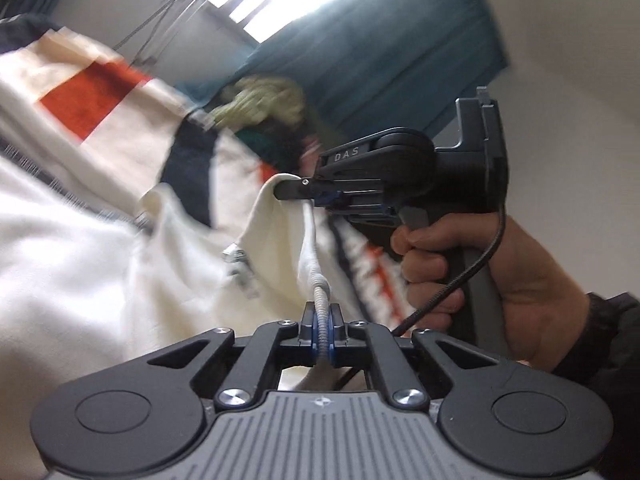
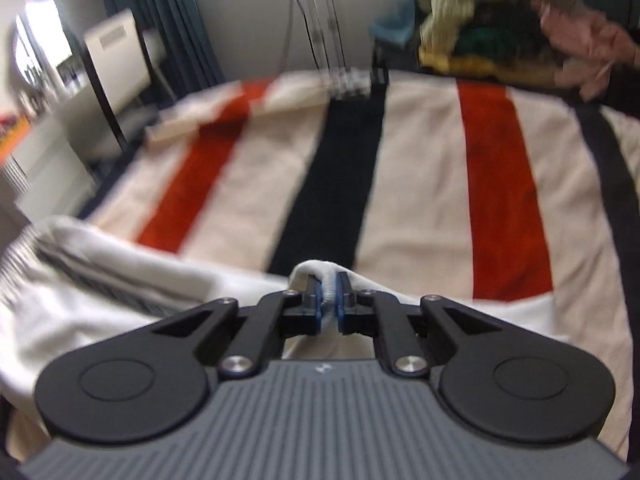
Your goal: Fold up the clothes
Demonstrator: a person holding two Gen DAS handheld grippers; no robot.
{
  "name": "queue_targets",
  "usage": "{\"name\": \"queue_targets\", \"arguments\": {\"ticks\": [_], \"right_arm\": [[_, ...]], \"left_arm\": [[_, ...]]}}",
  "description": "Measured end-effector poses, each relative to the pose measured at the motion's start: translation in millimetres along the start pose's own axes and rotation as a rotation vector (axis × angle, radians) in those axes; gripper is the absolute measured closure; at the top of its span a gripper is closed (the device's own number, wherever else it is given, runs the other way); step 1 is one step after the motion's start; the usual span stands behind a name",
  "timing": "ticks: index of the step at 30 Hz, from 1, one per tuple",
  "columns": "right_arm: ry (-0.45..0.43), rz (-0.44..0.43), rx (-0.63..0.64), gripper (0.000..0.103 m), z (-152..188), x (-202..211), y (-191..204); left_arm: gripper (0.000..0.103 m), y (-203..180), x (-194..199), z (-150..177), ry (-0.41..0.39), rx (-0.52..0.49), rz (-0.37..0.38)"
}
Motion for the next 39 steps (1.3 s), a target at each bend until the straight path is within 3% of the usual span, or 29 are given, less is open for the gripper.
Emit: {"name": "queue_targets", "arguments": {"ticks": [3, 8, 13, 18, 19, 20, 22, 24, 26, 27, 33, 36, 39], "right_arm": [[-0.047, 0.004, 0.076, 0.093, -13, 17, 16], [-0.06, 0.022, 0.162, 0.093, -23, 13, 25], [0.024, 0.078, 0.133, 0.092, 5, -38, 3], [0.058, 0.07, 0.084, 0.086, 32, -44, -15], [0.045, 0.053, 0.07, 0.07, 35, -35, -17], [0.028, 0.034, 0.053, 0.045, 38, -26, -20], [-0.018, 0.018, 0.021, 0.02, 46, -2, -23], [-0.058, 0.015, 0.003, 0.022, 55, 23, -25], [-0.093, 0.027, -0.003, 0.022, 66, 47, -25], [-0.111, 0.034, -0.005, 0.022, 71, 59, -26], [-0.204, 0.076, -0.102, 0.022, 112, 125, -51], [-0.223, 0.083, -0.281, 0.022, 134, 151, -84], [-0.281, 0.033, -0.511, 0.022, 158, 174, -118]], "left_arm": [[0.099, -6, 12, -5, -0.056, 0.001, 0.076], [0.098, 2, 21, -11, -0.1, 0.059, 0.069], [0.098, 16, -10, -3, 0.031, 0.082, -0.083], [0.098, 32, -35, -1, 0.112, 0.084, -0.188], [0.097, 35, -37, -4, 0.109, 0.082, -0.193], [0.094, 37, -40, -6, 0.107, 0.079, -0.198], [0.091, 37, -41, -8, 0.092, 0.048, -0.203], [0.078, 33, -40, -9, 0.085, 0.019, -0.216], [0.049, 26, -35, -8, 0.068, -0.028, -0.227], [0.046, 21, -32, -8, 0.06, -0.052, -0.237], [0.043, 0, -9, 2, 0.048, -0.093, -0.252], [0.043, -6, 5, 9, 0.046, -0.095, -0.256], [0.043, -11, 16, 15, 0.049, -0.087, -0.252]]}}
Point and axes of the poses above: each gripper's, at about its wrist camera, not at the fingertips, and x roughly against the way its jaws point, y to its left, z to its underside, the point moved 2 cm from there along -x, roughly the way its jaws point, and after that the axes turned 13 degrees about -z, right-handed, at the moved point
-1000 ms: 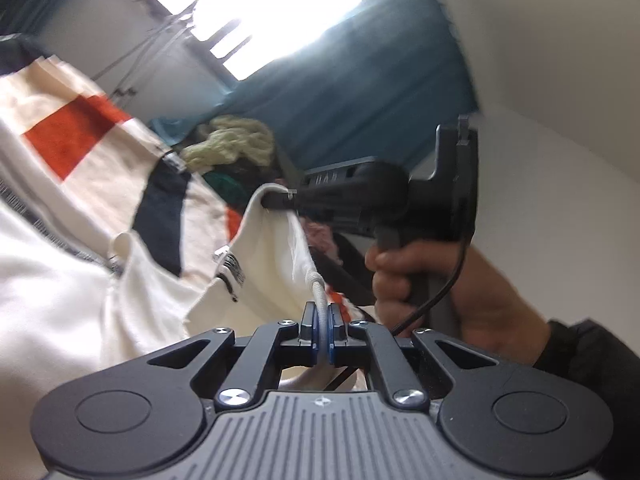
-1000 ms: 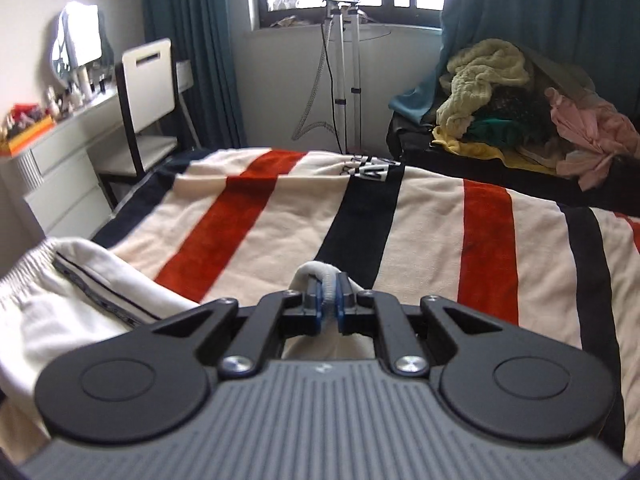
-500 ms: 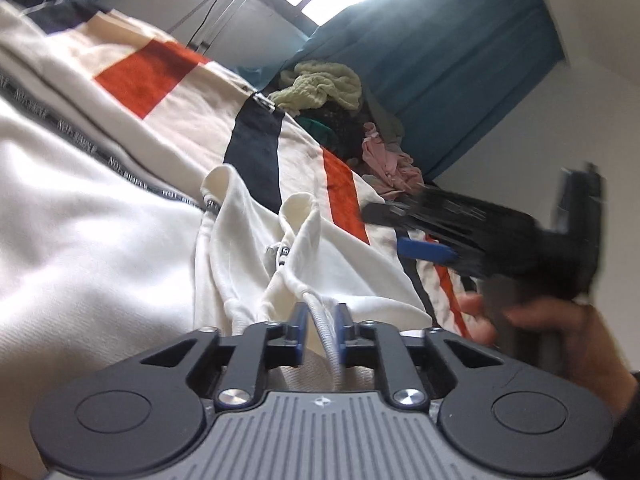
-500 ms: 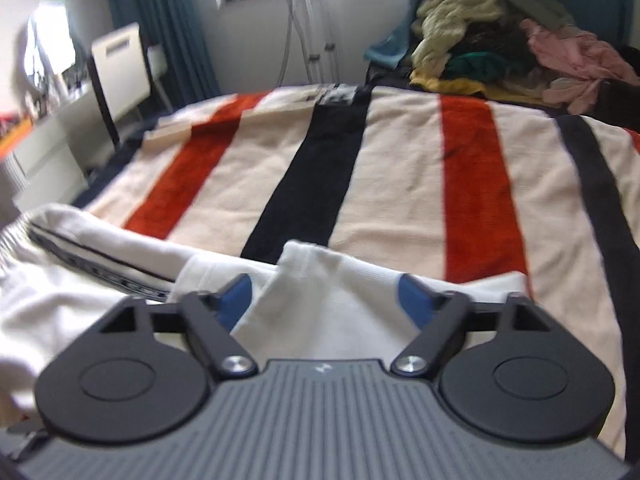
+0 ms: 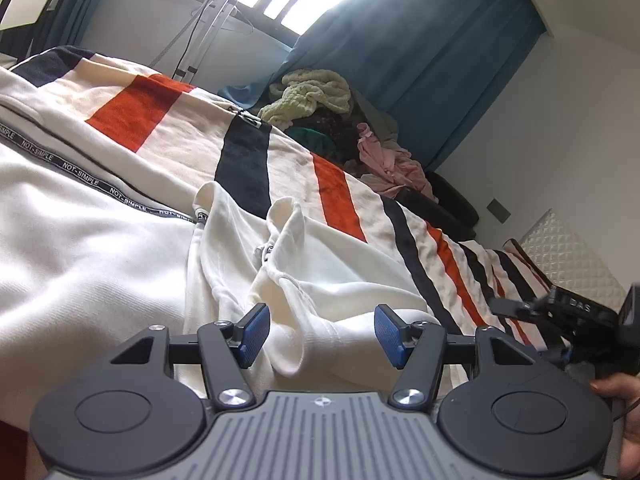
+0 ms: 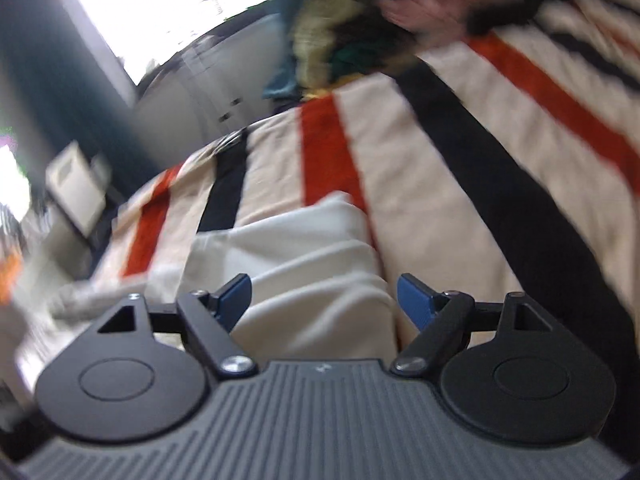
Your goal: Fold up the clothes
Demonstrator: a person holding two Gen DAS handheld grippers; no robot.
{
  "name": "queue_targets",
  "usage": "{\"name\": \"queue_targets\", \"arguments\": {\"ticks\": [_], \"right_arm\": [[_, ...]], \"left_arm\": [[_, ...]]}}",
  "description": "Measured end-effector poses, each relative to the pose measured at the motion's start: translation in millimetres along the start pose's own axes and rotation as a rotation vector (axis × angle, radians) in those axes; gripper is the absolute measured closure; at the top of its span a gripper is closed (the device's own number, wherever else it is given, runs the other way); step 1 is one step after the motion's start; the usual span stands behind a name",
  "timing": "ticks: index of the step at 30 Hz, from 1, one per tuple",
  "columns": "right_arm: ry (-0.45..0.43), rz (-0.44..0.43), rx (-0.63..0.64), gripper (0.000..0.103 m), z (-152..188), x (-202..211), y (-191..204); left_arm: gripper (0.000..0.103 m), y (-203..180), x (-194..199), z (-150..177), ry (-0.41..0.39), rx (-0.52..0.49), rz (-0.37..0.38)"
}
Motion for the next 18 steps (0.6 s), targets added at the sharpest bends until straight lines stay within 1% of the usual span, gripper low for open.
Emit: {"name": "queue_targets", "arguments": {"ticks": [2, 4, 7, 10, 12, 13, 14, 16, 18], "right_arm": [[-0.028, -0.015, -0.113, 0.021, 4, 10, -21], [-0.036, -0.018, -0.194, 0.019, 11, 15, -35], [-0.009, -0.032, -0.241, 0.019, 21, 8, -41], [0.026, -0.036, -0.176, 0.019, 24, -5, -30], [0.046, -0.036, -0.123, 0.02, 26, -13, -20], [0.053, -0.037, -0.097, 0.02, 27, -16, -15], [0.059, -0.038, -0.072, 0.02, 29, -19, -10], [0.069, -0.041, -0.022, 0.02, 32, -21, -1], [0.074, -0.042, 0.021, 0.02, 35, -21, 7]], "left_arm": [[0.043, 0, 3, 2, 0.003, 0.006, 0.0], [0.043, 1, 1, 4, 0.012, 0.014, -0.004], [0.043, 0, -2, 5, 0.012, 0.006, -0.021], [0.043, 2, 0, 6, 0.011, 0.006, -0.033], [0.042, 8, 9, 5, 0.007, 0.028, -0.053], [0.04, 13, 16, 4, 0.004, 0.044, -0.065], [0.033, 17, 22, 3, 0.0, 0.06, -0.078], [0.021, 32, 41, 0, -0.013, 0.114, -0.13], [0.02, 52, 63, -3, -0.019, 0.177, -0.212]]}}
Point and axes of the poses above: each gripper's, at about its wrist camera, not at the fingertips, and x roughly against the way its jaws point, y to its left, z to its underside, the point moved 2 cm from there along -x, roughly the way its jaws point, and after that the axes turned 13 degrees about -z, right-handed, at the moved point
